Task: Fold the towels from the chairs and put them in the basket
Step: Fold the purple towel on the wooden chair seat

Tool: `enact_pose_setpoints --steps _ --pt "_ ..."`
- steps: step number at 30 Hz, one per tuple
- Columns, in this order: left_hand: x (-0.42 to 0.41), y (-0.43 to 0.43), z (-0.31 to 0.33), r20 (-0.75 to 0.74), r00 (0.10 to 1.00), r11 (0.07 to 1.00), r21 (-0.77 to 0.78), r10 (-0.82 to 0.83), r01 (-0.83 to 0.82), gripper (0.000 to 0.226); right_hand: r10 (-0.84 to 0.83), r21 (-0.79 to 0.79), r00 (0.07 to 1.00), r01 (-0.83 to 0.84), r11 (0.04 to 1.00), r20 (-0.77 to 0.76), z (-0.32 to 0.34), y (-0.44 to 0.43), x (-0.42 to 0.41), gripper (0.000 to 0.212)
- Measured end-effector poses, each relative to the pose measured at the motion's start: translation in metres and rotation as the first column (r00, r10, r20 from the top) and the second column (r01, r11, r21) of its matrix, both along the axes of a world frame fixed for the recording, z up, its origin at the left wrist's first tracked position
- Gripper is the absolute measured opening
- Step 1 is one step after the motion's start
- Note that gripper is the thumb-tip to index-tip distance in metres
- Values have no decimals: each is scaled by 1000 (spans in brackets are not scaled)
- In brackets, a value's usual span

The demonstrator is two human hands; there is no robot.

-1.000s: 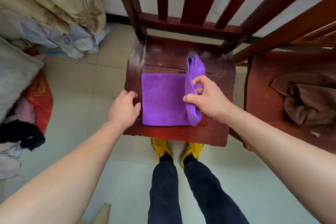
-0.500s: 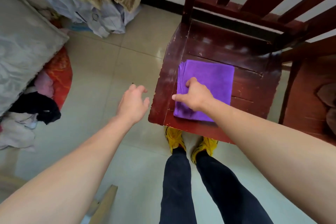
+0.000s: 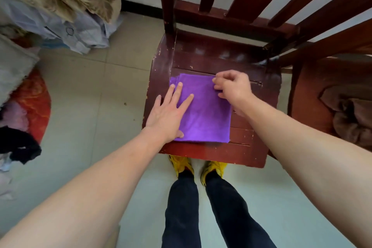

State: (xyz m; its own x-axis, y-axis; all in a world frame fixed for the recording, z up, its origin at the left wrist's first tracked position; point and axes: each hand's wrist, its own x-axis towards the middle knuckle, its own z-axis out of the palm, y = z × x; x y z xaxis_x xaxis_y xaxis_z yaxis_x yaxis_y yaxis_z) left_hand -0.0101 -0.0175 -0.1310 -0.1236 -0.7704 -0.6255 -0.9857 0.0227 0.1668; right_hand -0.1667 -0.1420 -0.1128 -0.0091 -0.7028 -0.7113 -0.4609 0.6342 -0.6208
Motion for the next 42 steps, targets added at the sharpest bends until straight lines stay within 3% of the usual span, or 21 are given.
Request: enact_pose_setpoints --steps 2,6,9,11,13,16,18,20,22,23,24,25,26,28,29,31,33,34,36,38,42 --pt "-1 0 0 11 1000 1000 1 1 -1 128 14 -89 1000 -15 996 -12 5 26 -5 14" --pt "-3 0 0 16 1000 1000 15 13 -13 129 52 224 997 -62 973 50 4 97 -46 6" --pt "-3 1 -3 26 1000 1000 14 12 -12 131 174 310 975 -123 943 -141 -5 123 -91 5" --pt "-4 1 -4 33 999 1000 11 15 -16 131 151 223 944 -86 971 -294 -6 123 -109 6" --pt "-7 0 -3 47 999 1000 12 10 -11 131 116 50 930 -105 993 -350 -4 117 -108 18" --pt "-11 -4 2 72 997 999 50 4 -7 125 135 12 947 -138 990 -293 -3 107 -79 60" --pt "-15 -10 9 85 996 999 16 32 -33 108 265 104 897 -243 964 -355 -9 102 -59 76" --pt "-20 -19 18 41 997 989 -131 71 -65 74 400 214 805 -339 916 -438 -17 99 -50 72" --pt "-27 -33 22 -127 977 959 -207 170 -194 44 399 272 840 -314 910 -367 -21 89 -54 59" --pt "-32 -42 24 -256 923 937 -126 287 -326 35 366 274 874 -285 919 -320 -21 81 -60 49" --pt "-37 -51 25 -368 810 878 42 457 -477 27 339 250 890 -269 930 -305 -19 73 -68 38" --pt "-43 -60 25 -428 639 763 244 639 -599 18 318 200 892 -264 944 -322 -15 65 -78 30" --pt "-48 -67 25 -420 449 609 429 788 -667 16 304 127 885 -277 953 -352 -11 56 -88 27" --pt "-54 -79 25 -277 138 298 695 951 -654 41 325 -54 842 -384 922 -429 -2 45 -105 27" --pt "-55 -84 24 -205 31 182 780 978 -599 58 362 -141 797 -479 866 -484 3 43 -111 30" --pt "-52 -89 22 -103 -154 18 881 983 -473 82 441 -263 631 -717 646 -638 13 51 -111 35" --pt "-52 -90 24 -78 -267 -59 881 960 -469 80 474 -277 458 -872 403 -752 22 70 -106 33" --pt "-53 -89 26 -117 -256 -39 845 960 -533 64 502 -252 394 -911 327 -770 25 83 -104 32" --pt "-53 -85 26 -252 -67 122 664 965 -737 21 561 -187 304 -948 257 -770 26 108 -102 35" --pt "-50 -76 22 -328 115 269 478 938 -836 22 600 -138 248 -965 224 -761 26 131 -104 41" --pt "-40 -54 18 -408 316 457 316 857 -831 34 625 -68 226 -961 267 -747 26 152 -107 41"
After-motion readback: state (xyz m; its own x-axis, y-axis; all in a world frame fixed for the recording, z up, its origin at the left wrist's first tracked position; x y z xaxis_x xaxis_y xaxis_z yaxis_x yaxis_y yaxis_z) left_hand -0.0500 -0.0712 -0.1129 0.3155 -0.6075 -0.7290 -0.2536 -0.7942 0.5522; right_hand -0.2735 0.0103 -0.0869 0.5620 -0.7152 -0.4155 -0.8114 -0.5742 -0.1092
